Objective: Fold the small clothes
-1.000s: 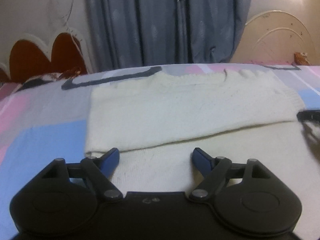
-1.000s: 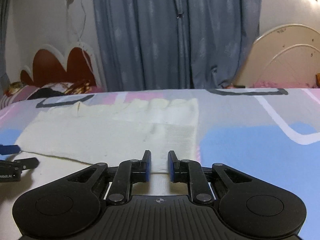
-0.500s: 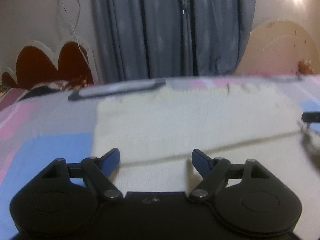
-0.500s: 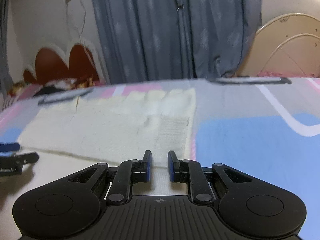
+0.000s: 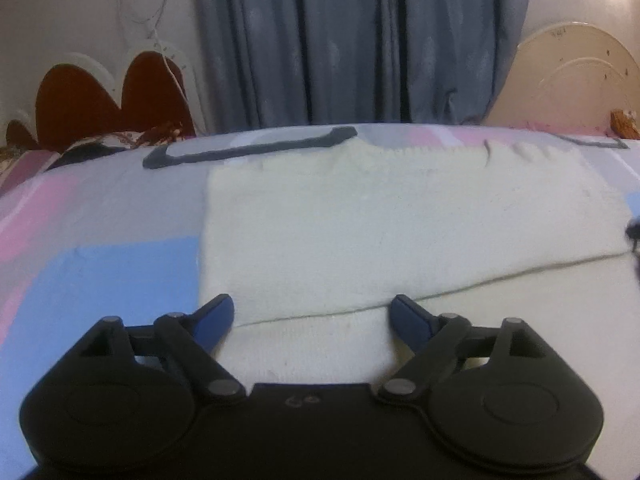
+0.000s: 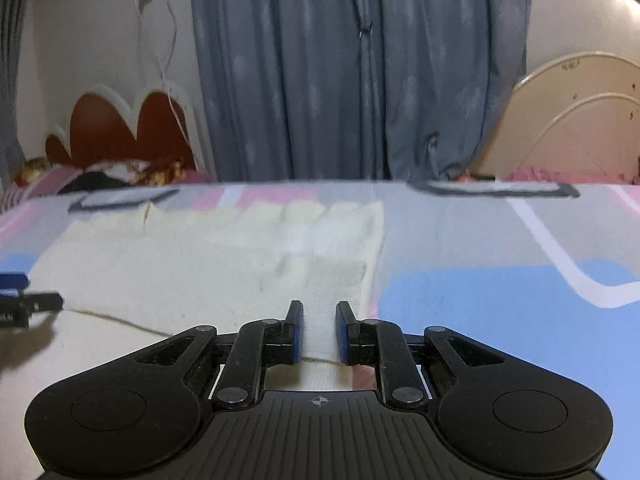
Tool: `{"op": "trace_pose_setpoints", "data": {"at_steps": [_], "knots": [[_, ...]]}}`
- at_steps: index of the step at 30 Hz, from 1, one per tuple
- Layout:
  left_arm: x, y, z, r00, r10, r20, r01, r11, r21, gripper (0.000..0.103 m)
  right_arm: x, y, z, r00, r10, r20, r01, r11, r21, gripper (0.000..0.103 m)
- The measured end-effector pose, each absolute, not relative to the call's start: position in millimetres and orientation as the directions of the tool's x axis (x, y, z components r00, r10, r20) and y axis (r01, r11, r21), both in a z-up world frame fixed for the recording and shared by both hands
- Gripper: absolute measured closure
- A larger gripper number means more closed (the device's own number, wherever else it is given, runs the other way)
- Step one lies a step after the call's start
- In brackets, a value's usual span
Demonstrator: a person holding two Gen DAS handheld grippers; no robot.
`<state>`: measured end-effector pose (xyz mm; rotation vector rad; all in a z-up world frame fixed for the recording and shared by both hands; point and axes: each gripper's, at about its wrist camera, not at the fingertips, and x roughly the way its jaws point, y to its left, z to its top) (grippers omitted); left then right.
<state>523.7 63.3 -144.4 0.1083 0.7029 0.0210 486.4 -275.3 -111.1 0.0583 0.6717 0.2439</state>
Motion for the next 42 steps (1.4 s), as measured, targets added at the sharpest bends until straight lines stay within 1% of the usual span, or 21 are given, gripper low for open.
{"op": "trace_pose_setpoints", "data": {"at_steps": [3, 9, 12, 14, 15, 16, 17, 18, 20, 23, 26, 30, 37, 42], "knots": [[527.4, 60.7, -143.3, 0.755, 0.065, -0.652, 0.011, 0.994, 0.111, 0.012, 491.0, -270.1, -115.5, 0.745, 0.229, -0.626, -0.222, 0.971, 0.091, 0.086], [528.3, 57.9, -142.9, 0.749, 0.075, -0.658, 0.012, 0.992, 0.127, 0.012, 493.9, -270.7, -116.0, 0.739, 0.233, -0.632, -0.222, 0.97, 0.098, 0.085], [528.4, 56.4, -139.8, 0.738, 0.088, -0.669, 0.013, 0.989, 0.145, 0.012, 496.7, -270.5, -111.4, 0.72, 0.232, -0.654, -0.23, 0.969, 0.09, 0.084], [527.5, 56.9, -139.7, 0.73, 0.094, -0.677, 0.009, 0.989, 0.146, 0.011, 497.5, -269.1, -108.4, 0.703, 0.234, -0.671, -0.23, 0.968, 0.096, 0.08], [527.1, 57.9, -139.6, 0.726, 0.096, -0.681, 0.003, 0.99, 0.142, 0.01, 499.1, -269.9, -107.8, 0.696, 0.226, -0.681, -0.224, 0.97, 0.093, 0.074], [526.5, 59.3, -139.2, 0.719, 0.097, -0.688, -0.005, 0.991, 0.134, 0.01, 501.1, -270.5, -108.3, 0.688, 0.217, -0.693, -0.217, 0.972, 0.09, 0.065], [525.6, 60.6, -137.9, 0.716, 0.099, -0.691, -0.011, 0.991, 0.131, 0.01, 502.5, -271.3, -109.3, 0.68, 0.212, -0.702, -0.209, 0.974, 0.091, 0.061], [524.1, 60.9, -136.6, 0.712, 0.108, -0.694, -0.016, 0.99, 0.137, 0.01, 503.4, -274.3, -110.5, 0.676, 0.219, -0.704, -0.203, 0.973, 0.109, 0.059], [518.7, 60.7, -133.3, 0.704, 0.125, -0.699, -0.018, 0.987, 0.159, 0.01, 502.9, -280.4, -109.9, 0.671, 0.24, -0.702, -0.193, 0.97, 0.147, 0.059], [509.4, 60.0, -129.2, 0.7, 0.154, -0.697, -0.014, 0.979, 0.202, 0.01, 492.1, -283.4, -104.7, 0.689, 0.242, -0.683, -0.192, 0.97, 0.15, 0.059], [497.1, 58.2, -125.8, 0.694, 0.176, -0.698, -0.004, 0.97, 0.241, 0.01, 479.4, -288.5, -101.9, 0.688, 0.283, -0.668, -0.195, 0.959, 0.204, 0.059], [477.4, 52.1, -123.2, 0.694, 0.189, -0.694, 0.021, 0.959, 0.282, 0.01, 463.0, -291.4, -99.6, 0.677, 0.299, -0.672, -0.2, 0.954, 0.223, 0.059], [431.9, 45.6, -121.4, 0.692, 0.174, -0.7, 0.052, 0.956, 0.289, 0.01, 429.1, -308.2, -87.6, 0.66, 0.338, -0.672, -0.187, 0.939, 0.289, 0.059], [402.1, 45.7, -120.1, 0.688, 0.149, -0.71, 0.06, 0.964, 0.26, 0.01, 397.6, -316.6, -77.3, 0.647, 0.355, -0.675, -0.18, 0.931, 0.318, 0.059]]}}
